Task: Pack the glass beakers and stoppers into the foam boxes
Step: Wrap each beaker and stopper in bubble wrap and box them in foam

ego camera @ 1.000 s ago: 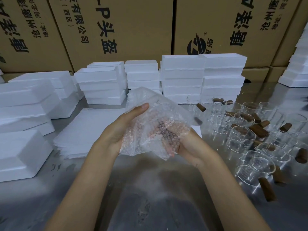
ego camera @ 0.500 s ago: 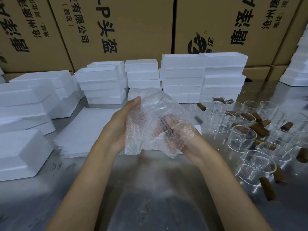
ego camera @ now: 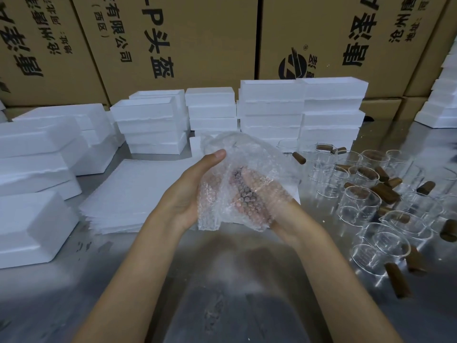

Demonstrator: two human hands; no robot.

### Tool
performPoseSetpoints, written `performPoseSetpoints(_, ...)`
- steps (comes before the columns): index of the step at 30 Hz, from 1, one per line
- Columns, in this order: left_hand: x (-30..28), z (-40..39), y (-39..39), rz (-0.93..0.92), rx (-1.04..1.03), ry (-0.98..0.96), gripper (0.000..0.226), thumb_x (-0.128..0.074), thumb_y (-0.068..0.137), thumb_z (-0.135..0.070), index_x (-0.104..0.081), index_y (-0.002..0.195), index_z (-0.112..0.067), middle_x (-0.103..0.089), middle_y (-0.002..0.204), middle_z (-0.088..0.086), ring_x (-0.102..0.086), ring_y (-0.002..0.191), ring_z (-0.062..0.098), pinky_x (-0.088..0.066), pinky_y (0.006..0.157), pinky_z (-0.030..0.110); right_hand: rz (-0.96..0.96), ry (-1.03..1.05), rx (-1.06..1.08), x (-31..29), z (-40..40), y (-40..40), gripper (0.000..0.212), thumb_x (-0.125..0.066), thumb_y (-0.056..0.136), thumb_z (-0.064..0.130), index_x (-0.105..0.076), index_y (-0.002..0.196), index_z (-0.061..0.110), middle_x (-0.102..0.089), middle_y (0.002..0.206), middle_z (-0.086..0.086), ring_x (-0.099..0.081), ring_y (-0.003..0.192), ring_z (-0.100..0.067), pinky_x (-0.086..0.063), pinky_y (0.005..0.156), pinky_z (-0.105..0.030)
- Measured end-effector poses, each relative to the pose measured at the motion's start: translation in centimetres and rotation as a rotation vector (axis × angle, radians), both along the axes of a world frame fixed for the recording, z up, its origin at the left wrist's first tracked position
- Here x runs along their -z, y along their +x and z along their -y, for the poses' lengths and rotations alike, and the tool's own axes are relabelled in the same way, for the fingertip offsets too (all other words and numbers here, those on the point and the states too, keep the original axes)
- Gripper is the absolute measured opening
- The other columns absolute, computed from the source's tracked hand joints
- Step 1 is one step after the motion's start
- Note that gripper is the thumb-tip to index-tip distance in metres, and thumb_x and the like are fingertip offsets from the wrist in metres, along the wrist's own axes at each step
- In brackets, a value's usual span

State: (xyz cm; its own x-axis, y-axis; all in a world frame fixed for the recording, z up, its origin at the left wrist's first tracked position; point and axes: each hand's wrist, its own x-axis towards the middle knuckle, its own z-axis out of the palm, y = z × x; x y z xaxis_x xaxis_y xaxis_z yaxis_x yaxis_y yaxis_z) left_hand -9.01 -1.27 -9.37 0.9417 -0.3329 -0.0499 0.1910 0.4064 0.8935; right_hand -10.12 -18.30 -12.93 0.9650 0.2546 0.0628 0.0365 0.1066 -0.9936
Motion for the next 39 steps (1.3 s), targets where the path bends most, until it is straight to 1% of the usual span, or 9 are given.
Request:
performPoseSetpoints(3, 0.1, 0.1, 0.0, -0.006, 0.033, -0.015, 0.04, -0.079, 0.077, -0.042, -0.076, 0.111, -0.022, -0.071, 0.12, 0.01, -0.069, 0.109, 0.029, -0.057, 0.082, 0.04, -0.071, -0.147, 0.037, 0.1, -0.3, 0.2, 0.045, -0.061, 0.091, 0.048, -0.069, 0.093, 0.003, -0.071, 0.09, -0.019, -0.068, 0.077, -0.039, -0.049, 0.075, -0.039)
performPoseSetpoints(6, 0.1, 0.1, 0.0, -0.003, 0.055, -0.033, 0.041, -0.08, 0.075, -0.041, -0.076, 0.11, -0.021, -0.072, 0.115, 0.01, -0.07, 0.105, 0.029, -0.056, 0.082, 0.042, -0.119, -0.373, 0.031, 0.6, -0.5, 0.3, 0.041, -0.053, 0.099, 0.04, -0.062, 0.067, 0.016, -0.051, 0.054, -0.003, -0.044, 0.039, -0.01, -0.035, 0.048, -0.024)
performPoseSetpoints(11, -0.2, -0.4, 0.2, -0.022, -0.01, -0.153, 0.033, -0.077, 0.078, -0.038, -0.078, 0.104, -0.017, -0.072, 0.11, 0.012, -0.071, 0.098, 0.029, -0.057, 0.081, 0.043, -0.067, -0.383, -0.112, -0.7, 0.0, -0.4, 0.085, -0.037, 0.075, 0.092, -0.066, 0.052, 0.016, -0.03, 0.038, 0.0, -0.027, 0.037, -0.015, -0.027, 0.043, -0.022)
performPoseSetpoints(18, -0.1, -1.5, 1.1, 0.1, -0.175, -0.324, 0.038, -0.064, 0.091, -0.028, -0.064, 0.127, -0.016, -0.062, 0.13, 0.012, -0.057, 0.125, 0.031, -0.042, 0.109, 0.048, -0.246, -0.065, 0.045, -1.0, 1.2, 0.7, 0.081, -0.031, 0.078, 0.089, -0.056, 0.068, 0.013, -0.038, 0.043, -0.006, -0.024, 0.035, -0.015, -0.02, 0.039, -0.018)
performPoseSetpoints(23, 0.0, -1.6, 1.3, 0.154, -0.196, -0.333, 0.038, -0.061, 0.093, -0.022, -0.059, 0.13, -0.012, -0.061, 0.126, 0.01, -0.057, 0.118, 0.028, -0.038, 0.112, 0.044, -0.319, -0.183, -0.234, -1.0, 1.4, 0.1, 0.103, -0.041, 0.057, 0.101, -0.052, 0.124, 0.023, -0.069, 0.081, -0.02, -0.048, 0.046, -0.02, -0.03, 0.039, -0.022)
performPoseSetpoints(26, 0.1, -1.4, 1.3, 0.145, -0.164, -0.315, 0.036, -0.063, 0.09, -0.019, -0.062, 0.125, -0.01, -0.063, 0.121, 0.01, -0.06, 0.113, 0.027, -0.043, 0.106, 0.04, -0.229, -0.101, -0.144, -1.0, 0.7, 0.1, 0.075, -0.067, 0.07, 0.077, -0.062, 0.119, 0.02, -0.073, 0.089, -0.014, -0.054, 0.052, -0.018, -0.035, 0.039, -0.023)
performPoseSetpoints(30, 0.4, -1.2, 1.3, 0.117, -0.078, -0.298, 0.039, -0.071, 0.083, -0.011, -0.066, 0.122, -0.008, -0.065, 0.128, 0.013, -0.062, 0.119, 0.031, -0.05, 0.101, 0.041, -0.171, 0.14, 0.222, -1.3, 1.3, 0.7, 0.026, -0.069, 0.089, 0.039, -0.077, 0.098, 0.016, -0.071, 0.088, -0.003, -0.054, 0.063, -0.019, -0.039, 0.04, -0.025)
performPoseSetpoints(36, 0.7, -0.1, 0.8, 0.04, -0.014, -0.23, 0.038, -0.076, 0.076, -0.007, -0.071, 0.114, -0.009, -0.064, 0.13, 0.016, -0.064, 0.118, 0.033, -0.056, 0.086, 0.041, -0.096, 0.155, 0.415, -1.9, 2.0, 0.6, 0.006, -0.074, 0.08, 0.044, -0.078, 0.084, 0.044, -0.064, 0.119, 0.013, -0.057, 0.107, -0.004, -0.056, 0.075, -0.034)
performPoseSetpoints(39, 0.8, -0.1, 0.9, 0.066, -0.013, -0.168, 0.046, -0.073, 0.079, -0.008, -0.064, 0.124, -0.007, -0.065, 0.128, 0.016, -0.063, 0.118, 0.032, -0.056, 0.088, 0.041, -0.085, 0.118, 0.364, -1.6, 2.5, 0.9, 0.023, -0.073, 0.075, 0.049, -0.077, 0.096, 0.04, -0.068, 0.117, 0.023, -0.057, 0.11, 0.005, -0.041, 0.092, -0.029)
